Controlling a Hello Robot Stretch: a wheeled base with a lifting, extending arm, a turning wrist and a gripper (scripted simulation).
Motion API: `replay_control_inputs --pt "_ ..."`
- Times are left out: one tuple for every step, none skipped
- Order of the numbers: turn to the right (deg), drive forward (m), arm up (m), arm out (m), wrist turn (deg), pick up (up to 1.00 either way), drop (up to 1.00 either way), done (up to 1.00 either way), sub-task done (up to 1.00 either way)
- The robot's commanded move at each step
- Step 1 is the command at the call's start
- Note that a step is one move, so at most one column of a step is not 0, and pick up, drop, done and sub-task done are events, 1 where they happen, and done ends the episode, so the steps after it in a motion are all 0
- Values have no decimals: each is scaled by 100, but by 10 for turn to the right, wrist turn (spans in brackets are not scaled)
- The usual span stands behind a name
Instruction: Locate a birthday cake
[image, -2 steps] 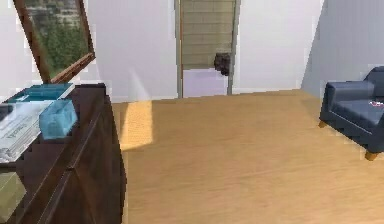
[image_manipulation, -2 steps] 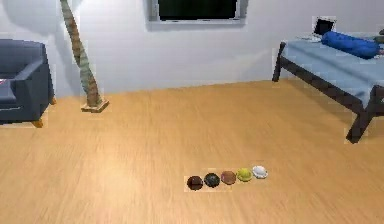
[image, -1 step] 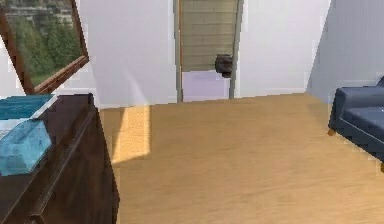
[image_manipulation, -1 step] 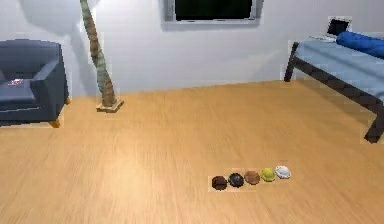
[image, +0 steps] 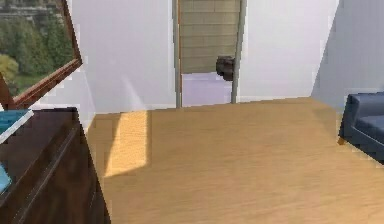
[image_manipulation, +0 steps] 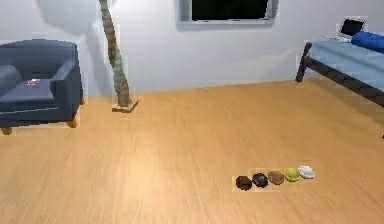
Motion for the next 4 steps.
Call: replay_control_inputs --pt "60 0 0 0 0 0 0 0 0" --pt "0 100 0 0 0 0 0 0 0" --pt "0 100 0 0 0 0 0 0 0" --pt "0 95 0 0 0 0 0 0 0"
